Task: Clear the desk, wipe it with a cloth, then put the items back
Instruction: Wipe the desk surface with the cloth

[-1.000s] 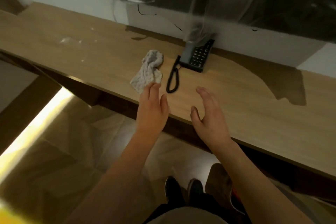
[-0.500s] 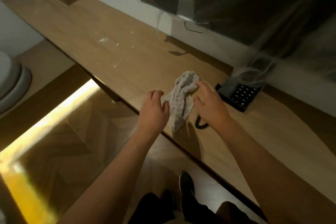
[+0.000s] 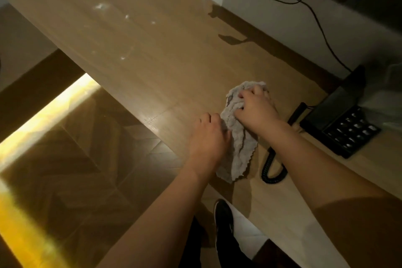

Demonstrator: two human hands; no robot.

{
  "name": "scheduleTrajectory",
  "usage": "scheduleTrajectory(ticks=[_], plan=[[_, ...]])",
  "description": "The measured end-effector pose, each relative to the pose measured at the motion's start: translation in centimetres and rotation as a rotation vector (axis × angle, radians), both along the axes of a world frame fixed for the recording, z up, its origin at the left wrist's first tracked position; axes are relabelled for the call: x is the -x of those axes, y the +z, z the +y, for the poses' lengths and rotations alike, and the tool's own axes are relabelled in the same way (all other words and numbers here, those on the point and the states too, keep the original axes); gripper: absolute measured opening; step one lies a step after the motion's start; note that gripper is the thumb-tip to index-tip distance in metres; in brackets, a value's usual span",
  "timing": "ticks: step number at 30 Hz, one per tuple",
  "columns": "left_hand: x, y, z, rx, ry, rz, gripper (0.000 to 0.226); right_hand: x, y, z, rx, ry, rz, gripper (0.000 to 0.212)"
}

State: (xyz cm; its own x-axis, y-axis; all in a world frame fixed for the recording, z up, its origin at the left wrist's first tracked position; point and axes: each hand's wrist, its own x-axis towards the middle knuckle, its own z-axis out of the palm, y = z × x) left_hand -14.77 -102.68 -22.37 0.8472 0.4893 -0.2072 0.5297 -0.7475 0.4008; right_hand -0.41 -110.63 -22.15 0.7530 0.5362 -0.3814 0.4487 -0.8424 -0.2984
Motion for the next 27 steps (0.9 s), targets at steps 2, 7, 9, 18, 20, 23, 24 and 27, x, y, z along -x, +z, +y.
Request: scheduleTrajectory(ticks=[2, 7, 9, 18, 20, 23, 24, 27], plan=[[0.0, 0.4, 0.7, 0.051, -0.044, 0.007, 0.009, 0.0, 0.6, 0.6, -0.008, 0.004, -0.012, 0.035], [2.1, 5.1, 4.4, 0.203, -0.002, -0.058, 0.013, 2.5, 5.9, 1.0, -0.180, -0.053, 0.030, 0.012], [3.8, 7.9, 6.1, 0.303, 0.069, -0.132, 0.014, 4.5, 9.1, 1.9, -0.284, -0.086, -0.004, 0.013], [12.8, 19.7, 14.7, 0.520, 0.287, -0.474, 0.005, 13.3, 19.0, 10.0, -0.678, 0.032, -0.166, 0.024], [14.4, 20.9, 17.0, 0.566, 0.238, -0.440, 0.015, 14.4, 19.9, 12.4, -0.686, 0.087, -0.183, 0.022], [16.0, 21.7, 20.4, 0.556, 0.197, -0.333, 0.017, 15.6, 21.0, 16.1, -0.644, 0.120, -0.200, 0.018], [16.3, 21.7, 21.5, 0.561, 0.202, -0.310, 0.013, 15.8, 21.2, 17.4, -0.641, 0.124, -0.192, 0.018], [16.8, 21.4, 24.7, 0.632, 0.243, -0.317, 0.005, 15.9, 21.1, 21.2, -0.656, 0.108, -0.132, 0.022]])
